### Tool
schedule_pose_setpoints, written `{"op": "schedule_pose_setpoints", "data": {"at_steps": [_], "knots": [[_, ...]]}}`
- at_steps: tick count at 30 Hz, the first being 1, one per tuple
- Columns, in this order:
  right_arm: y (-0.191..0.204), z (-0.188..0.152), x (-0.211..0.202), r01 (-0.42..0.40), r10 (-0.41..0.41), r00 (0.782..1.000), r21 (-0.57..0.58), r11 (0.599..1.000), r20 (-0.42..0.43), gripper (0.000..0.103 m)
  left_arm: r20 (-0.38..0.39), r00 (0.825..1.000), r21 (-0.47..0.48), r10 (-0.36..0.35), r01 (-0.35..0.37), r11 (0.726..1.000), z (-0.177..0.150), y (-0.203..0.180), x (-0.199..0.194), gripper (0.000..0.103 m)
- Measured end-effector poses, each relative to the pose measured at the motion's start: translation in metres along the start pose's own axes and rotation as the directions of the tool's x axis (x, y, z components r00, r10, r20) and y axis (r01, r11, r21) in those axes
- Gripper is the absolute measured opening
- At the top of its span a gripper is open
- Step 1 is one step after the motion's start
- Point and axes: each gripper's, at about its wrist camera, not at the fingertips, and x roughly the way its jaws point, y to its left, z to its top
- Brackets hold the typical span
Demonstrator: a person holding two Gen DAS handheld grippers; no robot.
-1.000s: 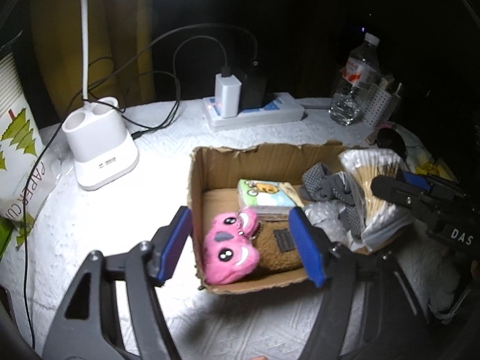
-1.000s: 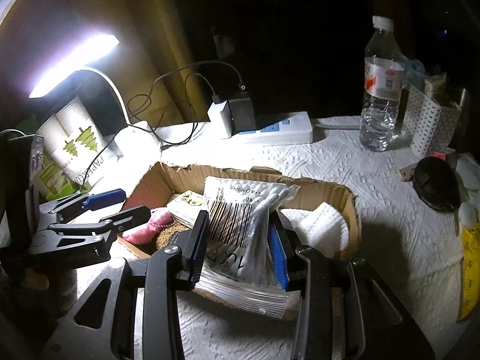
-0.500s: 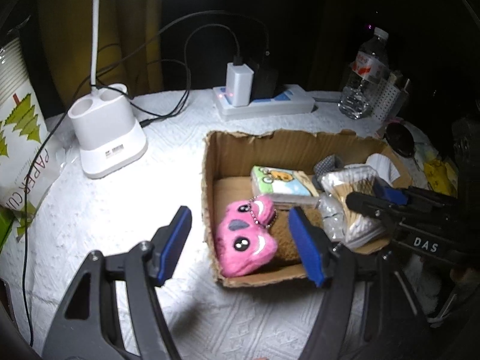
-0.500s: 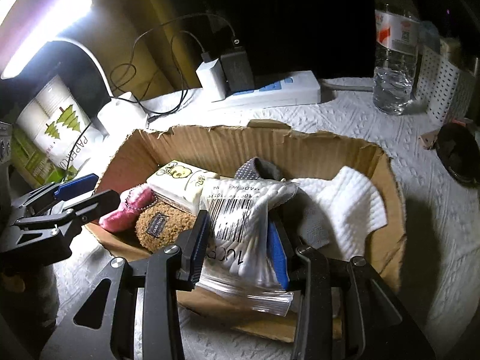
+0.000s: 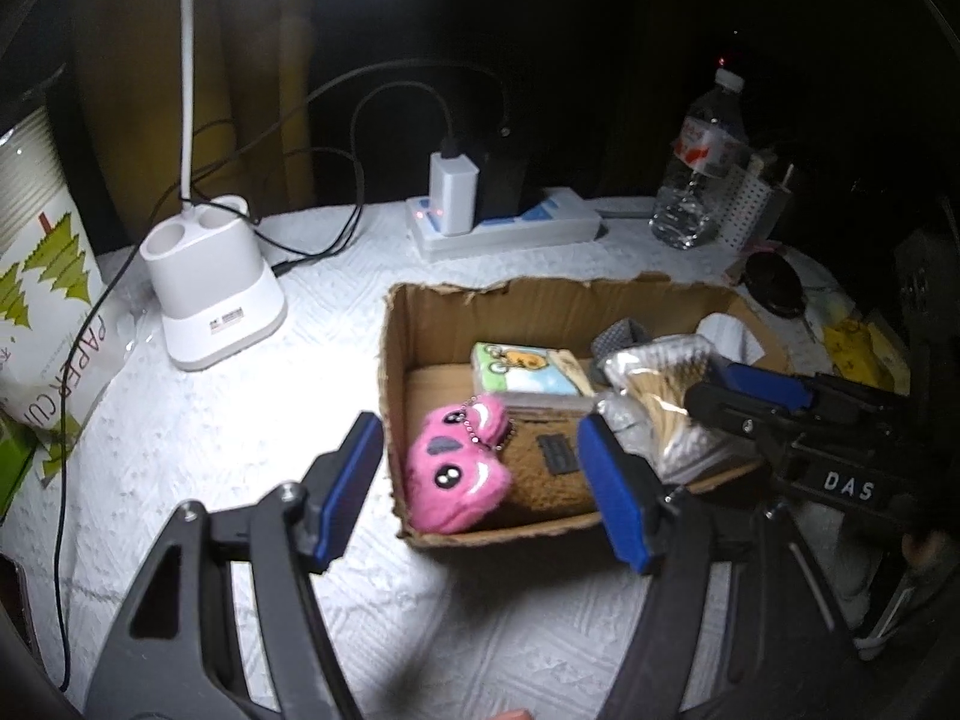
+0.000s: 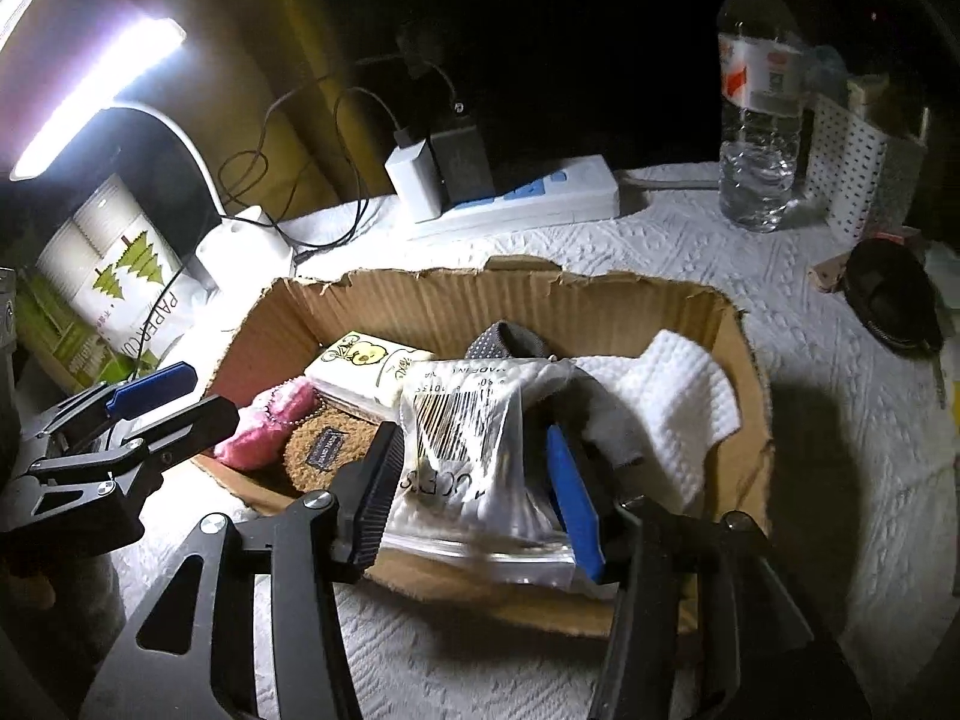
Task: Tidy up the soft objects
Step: 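Open both grippers to release the pink plush and swab bag into the box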
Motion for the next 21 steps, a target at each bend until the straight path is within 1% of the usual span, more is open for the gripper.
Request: {"op": "schedule_pose_setpoints", "data": {"at_steps": [2,7,12,14,21], "knots": [[0.001,-0.002,-0.007,0.006,-0.006,1.000,-0.003,1.000,0.011,0.055,0.008,1.000,0.004,-0.001,0.001,1.000,-0.001,-0.003,-0.006,0.069],[0.001,-0.006,-0.023,0.021,-0.021,0.999,-0.010,1.000,0.030,0.056,0.013,1.000,0.017,0.002,-0.002,1.000,-0.006,-0.012,-0.016,0.070],[0.000,-0.011,-0.038,0.033,-0.033,0.998,0.001,0.999,0.047,0.058,0.013,1.000,0.022,0.010,-0.011,1.000,-0.011,-0.019,-0.024,0.075],[0.000,-0.014,-0.044,0.037,-0.037,0.998,0.000,0.999,0.053,0.059,0.015,1.000,0.025,0.015,-0.015,1.000,-0.013,-0.022,-0.028,0.081],[-0.001,-0.023,-0.067,0.061,-0.061,0.995,0.002,0.998,0.079,0.061,0.040,0.999,0.035,0.022,-0.023,0.999,-0.019,-0.032,-0.045,0.083]]}}
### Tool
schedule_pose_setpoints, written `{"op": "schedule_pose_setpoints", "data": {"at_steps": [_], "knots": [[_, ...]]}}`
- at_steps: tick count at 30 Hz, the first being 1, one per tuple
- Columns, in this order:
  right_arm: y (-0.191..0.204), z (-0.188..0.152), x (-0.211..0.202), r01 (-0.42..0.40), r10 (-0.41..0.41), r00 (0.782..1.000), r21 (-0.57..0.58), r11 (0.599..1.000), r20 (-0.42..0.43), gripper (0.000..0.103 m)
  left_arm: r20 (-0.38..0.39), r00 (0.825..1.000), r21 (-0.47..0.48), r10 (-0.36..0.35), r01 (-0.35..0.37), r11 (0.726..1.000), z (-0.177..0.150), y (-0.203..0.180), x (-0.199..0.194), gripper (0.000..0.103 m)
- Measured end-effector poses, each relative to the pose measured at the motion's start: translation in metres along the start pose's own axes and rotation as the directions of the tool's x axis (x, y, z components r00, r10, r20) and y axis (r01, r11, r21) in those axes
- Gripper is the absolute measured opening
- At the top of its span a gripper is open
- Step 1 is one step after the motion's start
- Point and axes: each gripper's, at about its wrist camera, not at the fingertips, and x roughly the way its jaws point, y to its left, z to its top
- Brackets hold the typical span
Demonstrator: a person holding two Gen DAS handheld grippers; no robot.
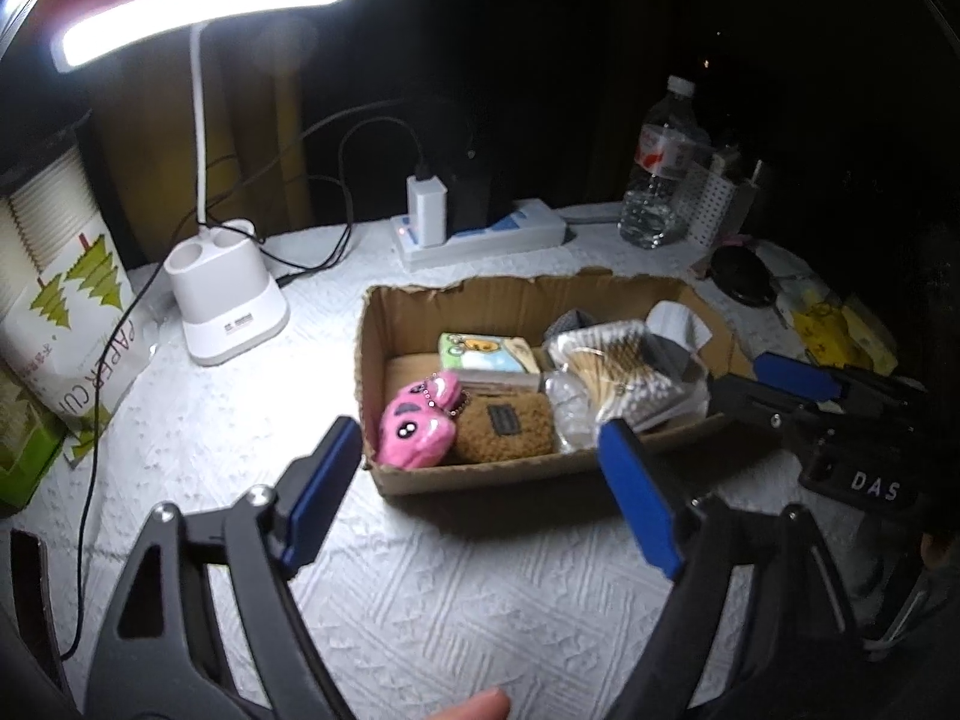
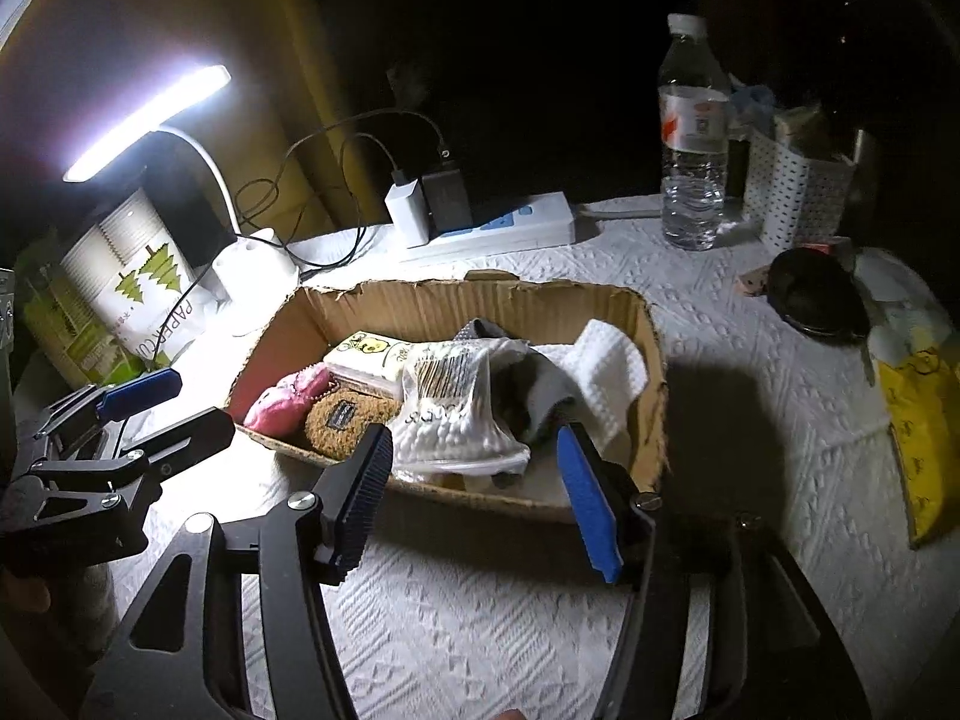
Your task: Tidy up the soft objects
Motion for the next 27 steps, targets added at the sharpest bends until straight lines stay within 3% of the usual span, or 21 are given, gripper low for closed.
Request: {"op": "schedule_pose_setpoints", "data": {"at_steps": [7,10,27], "knots": [[0.000,-0.006,-0.032,0.024,-0.023,0.998,-0.008,1.000,0.053,0.066,0.025,1.000,-0.006,-0.011,0.011,1.000,-0.003,-0.008,-0.021,0.085],[0.000,-0.008,-0.047,0.035,-0.034,0.996,-0.014,0.999,0.079,0.072,0.044,0.999,-0.007,-0.014,0.014,1.000,-0.003,-0.012,-0.032,0.096],[0.009,0.001,-0.129,0.071,-0.063,0.976,-0.032,0.997,0.207,0.073,0.138,0.990,0.035,0.022,-0.027,0.999,0.017,-0.036,-0.095,0.097]]}}
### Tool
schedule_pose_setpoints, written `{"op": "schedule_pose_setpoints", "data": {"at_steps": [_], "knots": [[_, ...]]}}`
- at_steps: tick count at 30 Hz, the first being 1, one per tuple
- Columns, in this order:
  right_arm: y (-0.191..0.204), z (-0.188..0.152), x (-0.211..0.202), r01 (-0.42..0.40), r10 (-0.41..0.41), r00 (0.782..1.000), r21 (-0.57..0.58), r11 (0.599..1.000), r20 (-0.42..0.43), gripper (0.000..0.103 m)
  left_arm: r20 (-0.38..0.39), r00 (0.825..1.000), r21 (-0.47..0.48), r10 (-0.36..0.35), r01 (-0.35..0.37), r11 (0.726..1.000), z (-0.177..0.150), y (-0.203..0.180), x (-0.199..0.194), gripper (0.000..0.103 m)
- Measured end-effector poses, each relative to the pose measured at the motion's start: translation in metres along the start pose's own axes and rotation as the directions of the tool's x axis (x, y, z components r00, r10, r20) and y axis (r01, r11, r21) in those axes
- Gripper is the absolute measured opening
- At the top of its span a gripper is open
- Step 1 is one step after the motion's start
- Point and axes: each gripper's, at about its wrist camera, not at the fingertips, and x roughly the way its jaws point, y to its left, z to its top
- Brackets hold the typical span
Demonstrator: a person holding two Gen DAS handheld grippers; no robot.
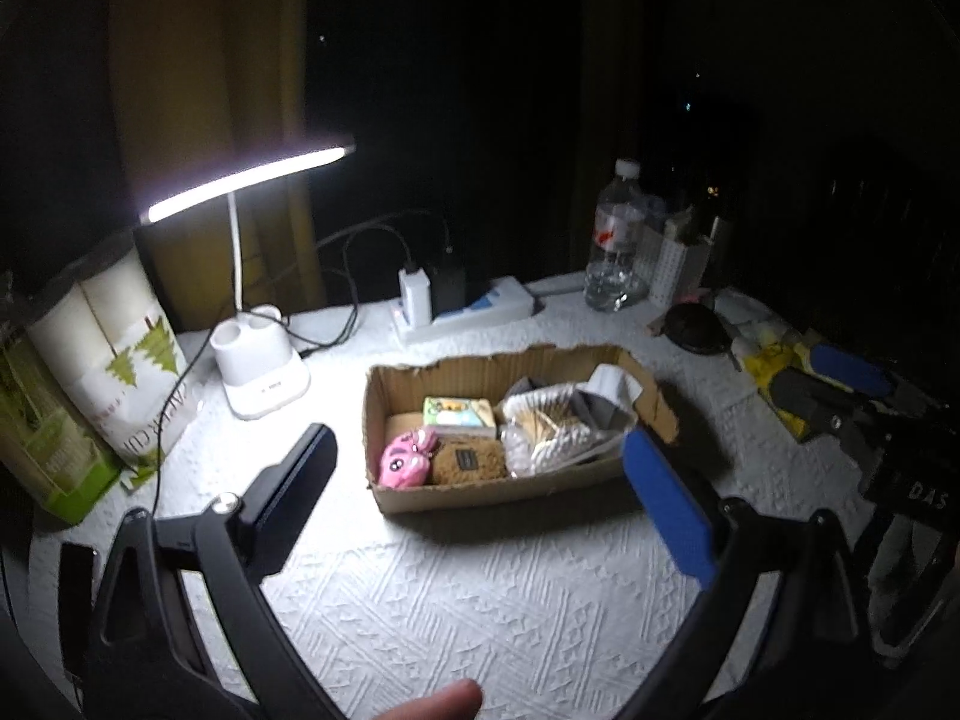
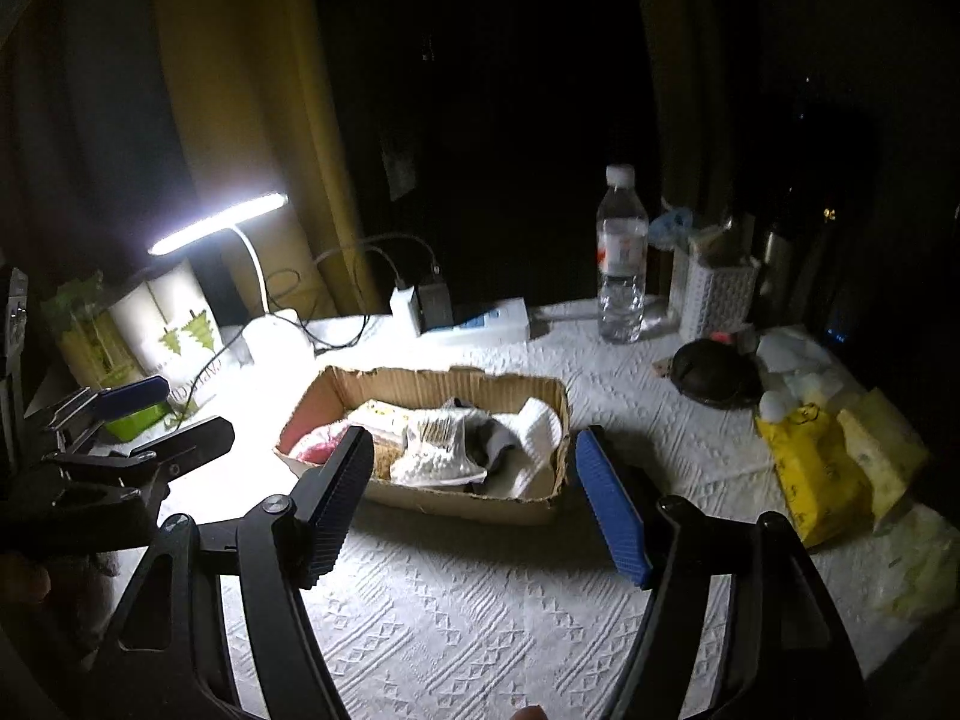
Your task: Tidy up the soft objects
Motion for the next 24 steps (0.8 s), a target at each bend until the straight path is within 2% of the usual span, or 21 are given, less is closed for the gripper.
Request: {"op": "schedule_pose_setpoints", "data": {"at_steps": [9,19,24], "knots": [[0.005,0.022,-0.029,0.007,-0.007,1.000,-0.028,1.000,0.027,0.073,0.042,0.999,0.069,0.023,-0.026,0.997,0.026,-0.015,-0.029,0.097],[0.011,0.046,-0.063,0.042,-0.036,0.992,-0.050,0.998,0.118,0.073,0.117,0.993,0.062,0.009,-0.016,0.998,0.046,-0.015,-0.055,0.097],[0.015,0.052,-0.071,0.062,-0.053,0.990,-0.066,0.996,0.129,0.073,0.146,0.989,0.060,0.012,-0.021,0.998,0.049,-0.014,-0.066,0.097]]}}
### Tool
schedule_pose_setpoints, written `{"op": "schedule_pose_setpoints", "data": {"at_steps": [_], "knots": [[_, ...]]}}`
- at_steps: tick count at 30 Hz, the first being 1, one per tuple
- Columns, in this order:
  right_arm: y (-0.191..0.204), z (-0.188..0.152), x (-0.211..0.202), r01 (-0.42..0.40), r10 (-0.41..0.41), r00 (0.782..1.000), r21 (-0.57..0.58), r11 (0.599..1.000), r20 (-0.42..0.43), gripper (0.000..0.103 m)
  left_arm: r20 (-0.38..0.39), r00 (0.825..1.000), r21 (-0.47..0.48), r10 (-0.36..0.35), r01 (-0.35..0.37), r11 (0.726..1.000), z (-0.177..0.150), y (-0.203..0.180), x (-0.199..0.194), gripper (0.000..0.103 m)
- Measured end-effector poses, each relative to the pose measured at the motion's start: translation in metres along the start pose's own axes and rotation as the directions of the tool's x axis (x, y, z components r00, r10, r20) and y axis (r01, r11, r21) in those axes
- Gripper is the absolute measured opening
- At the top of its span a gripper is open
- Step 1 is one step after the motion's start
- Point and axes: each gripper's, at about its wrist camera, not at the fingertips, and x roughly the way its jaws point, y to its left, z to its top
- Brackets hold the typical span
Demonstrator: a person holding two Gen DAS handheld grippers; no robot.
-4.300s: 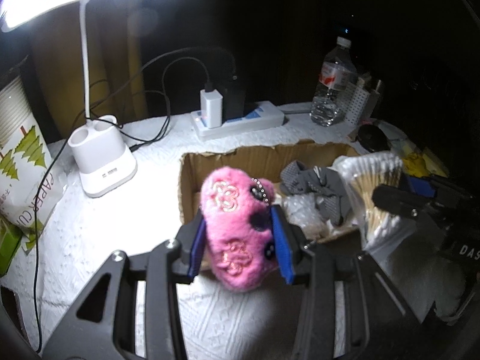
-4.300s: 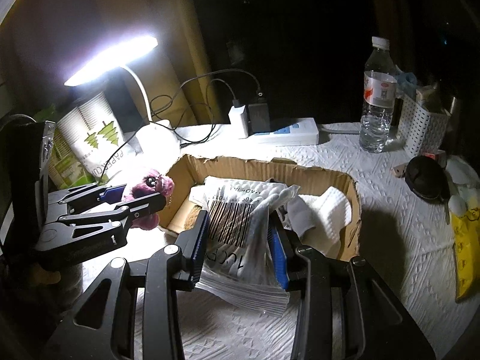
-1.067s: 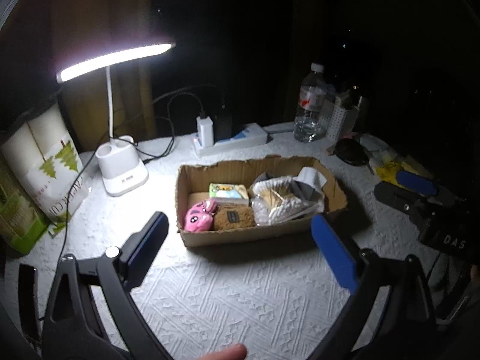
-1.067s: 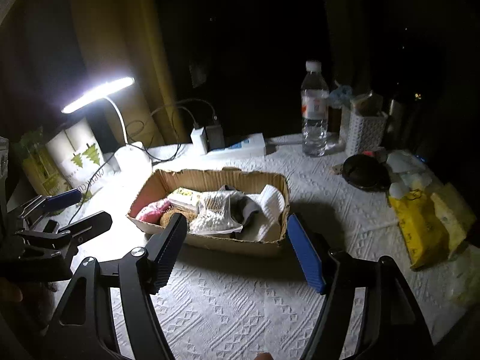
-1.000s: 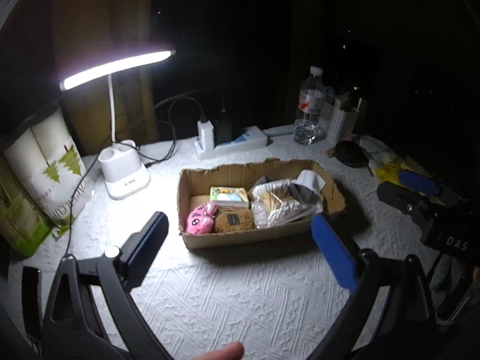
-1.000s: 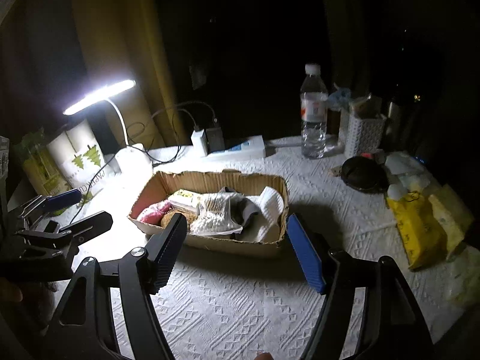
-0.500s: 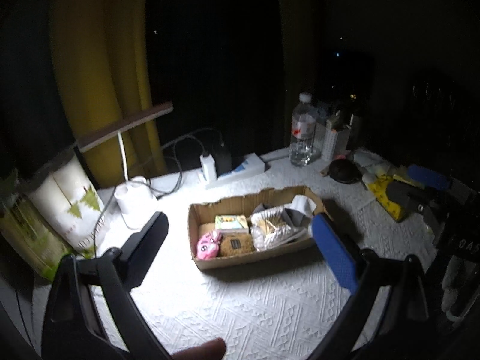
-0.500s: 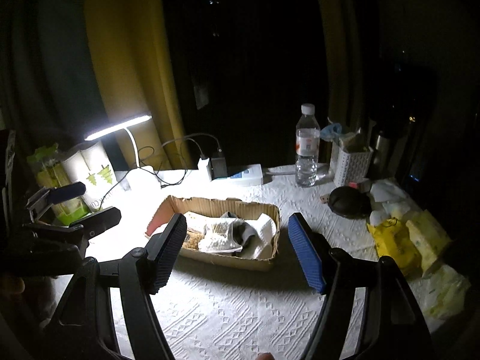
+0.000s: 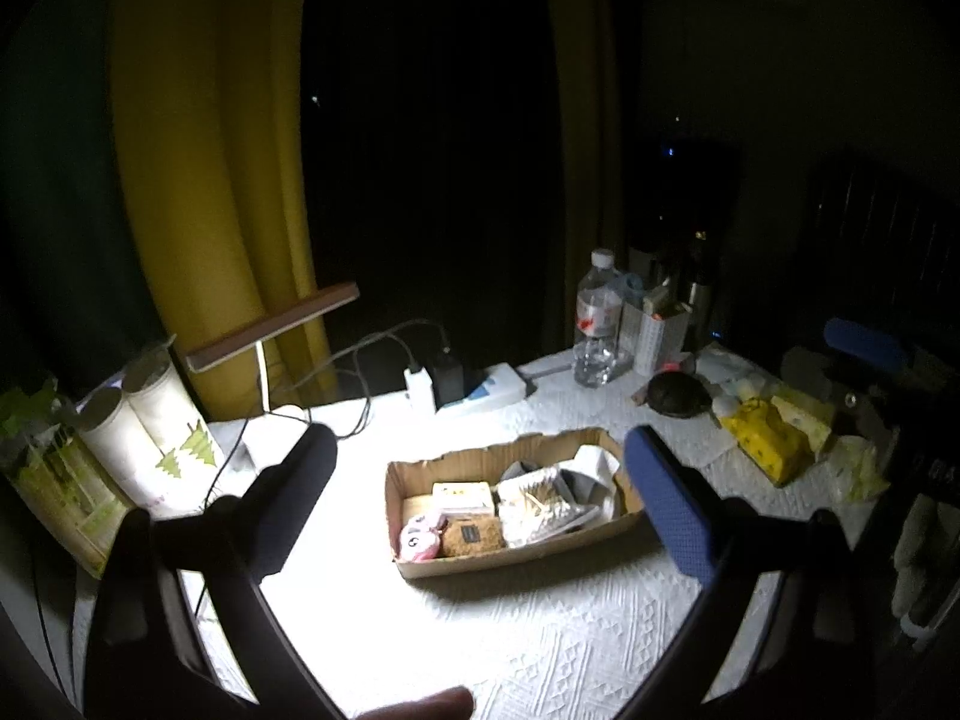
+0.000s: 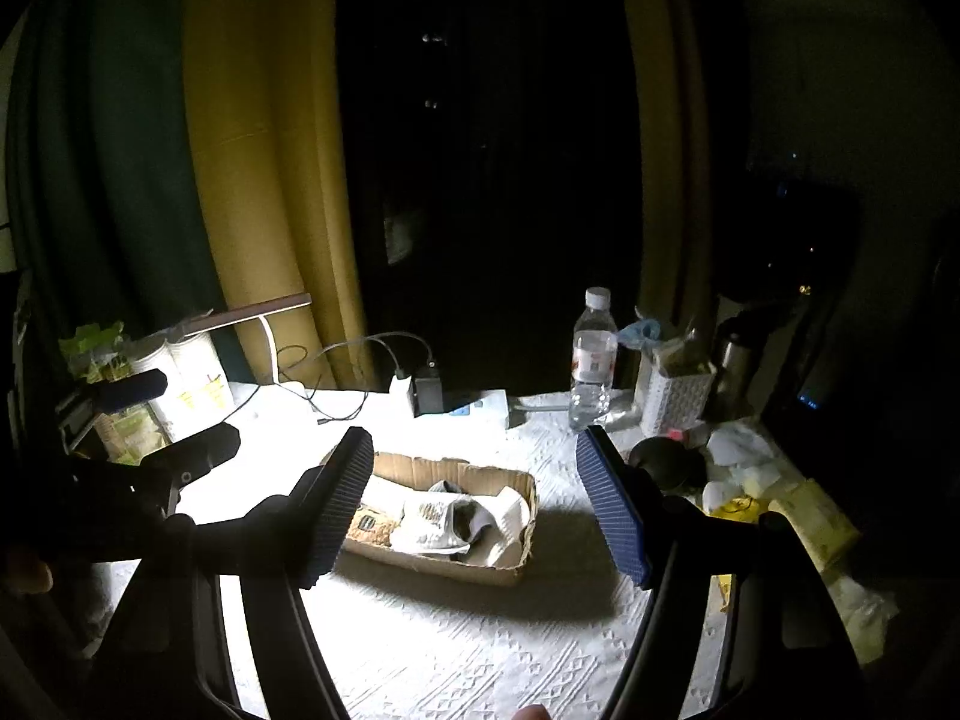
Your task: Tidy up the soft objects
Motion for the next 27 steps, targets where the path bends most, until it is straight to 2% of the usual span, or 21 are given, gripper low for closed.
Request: {"op": "schedule_pose_setpoints", "data": {"at_steps": [27], "knots": [[0.000,0.004,-0.002,-0.002,0.002,1.000,0.004,1.000,0.014,0.073,0.029,0.999,-0.005,0.028,-0.028,1.000,0.008,0.006,-0.014,0.097]]}}
